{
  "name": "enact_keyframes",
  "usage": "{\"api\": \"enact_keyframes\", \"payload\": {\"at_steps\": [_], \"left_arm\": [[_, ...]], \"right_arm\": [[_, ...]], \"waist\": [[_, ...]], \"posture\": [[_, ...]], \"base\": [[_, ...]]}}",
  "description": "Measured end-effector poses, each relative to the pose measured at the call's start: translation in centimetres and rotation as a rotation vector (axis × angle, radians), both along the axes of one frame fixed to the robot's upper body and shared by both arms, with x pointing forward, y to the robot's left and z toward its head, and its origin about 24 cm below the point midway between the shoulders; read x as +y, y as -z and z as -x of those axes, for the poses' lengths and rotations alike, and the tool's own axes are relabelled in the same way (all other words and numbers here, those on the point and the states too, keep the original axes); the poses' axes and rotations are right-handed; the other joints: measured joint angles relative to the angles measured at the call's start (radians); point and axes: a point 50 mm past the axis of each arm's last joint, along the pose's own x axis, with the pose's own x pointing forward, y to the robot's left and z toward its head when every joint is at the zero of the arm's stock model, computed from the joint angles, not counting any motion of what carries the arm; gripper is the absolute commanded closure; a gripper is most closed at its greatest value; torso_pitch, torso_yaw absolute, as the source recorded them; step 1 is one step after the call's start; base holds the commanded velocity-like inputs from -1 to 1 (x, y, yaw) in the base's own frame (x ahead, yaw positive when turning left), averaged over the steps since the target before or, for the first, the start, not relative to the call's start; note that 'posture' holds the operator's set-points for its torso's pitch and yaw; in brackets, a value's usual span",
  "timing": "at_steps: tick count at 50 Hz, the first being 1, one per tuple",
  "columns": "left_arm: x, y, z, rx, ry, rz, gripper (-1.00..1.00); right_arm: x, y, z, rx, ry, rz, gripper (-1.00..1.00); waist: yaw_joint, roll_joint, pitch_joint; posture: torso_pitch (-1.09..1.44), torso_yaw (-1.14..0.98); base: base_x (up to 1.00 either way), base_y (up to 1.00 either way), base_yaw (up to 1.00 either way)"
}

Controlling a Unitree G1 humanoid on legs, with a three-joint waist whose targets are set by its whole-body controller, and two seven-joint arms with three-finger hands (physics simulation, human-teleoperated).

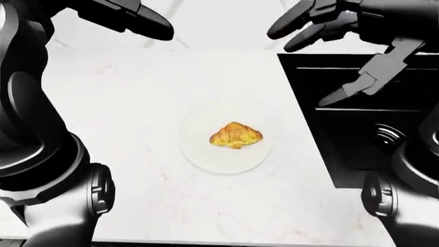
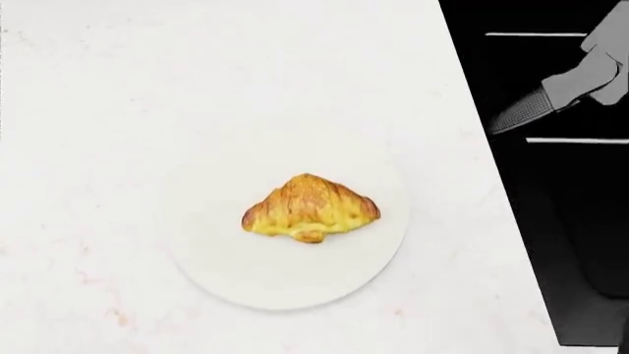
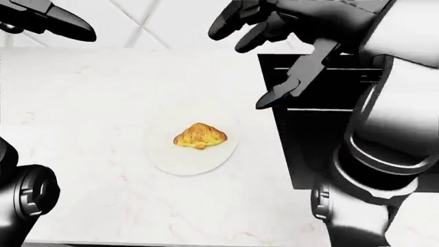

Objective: Place the pastries on the plates.

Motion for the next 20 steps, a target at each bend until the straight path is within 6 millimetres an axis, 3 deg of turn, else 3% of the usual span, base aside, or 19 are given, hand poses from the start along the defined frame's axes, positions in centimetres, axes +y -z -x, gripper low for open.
{"api": "enact_keyframes", "payload": {"at_steps": [6, 12, 20], "left_arm": [[1.5, 1.7, -0.4, 0.056, -0.065, -0.046, -1.0], [4.4, 3.2, -0.3, 0.124, -0.168, -0.044, -1.0], [7.2, 3.4, 1.3, 0.117, -0.275, -0.029, -1.0]], "right_arm": [[-3.6, -2.0, 2.5, -0.05, 0.069, -0.031, -0.62], [-7.6, -3.8, 5.3, -0.101, 0.158, -0.092, -0.79], [-11.7, -4.7, 8.8, -0.138, 0.251, -0.16, -0.88]], "waist": [[0.003, -0.002, 0.0], [0.004, -0.009, 0.0], [0.012, -0.027, -0.004]], "posture": [[0.0, 0.0], [0.0, 0.0], [0.0, 0.0]], "base": [[0.0, 0.0, 0.0], [0.0, 0.0, 0.0], [0.0, 0.0, 0.0]]}}
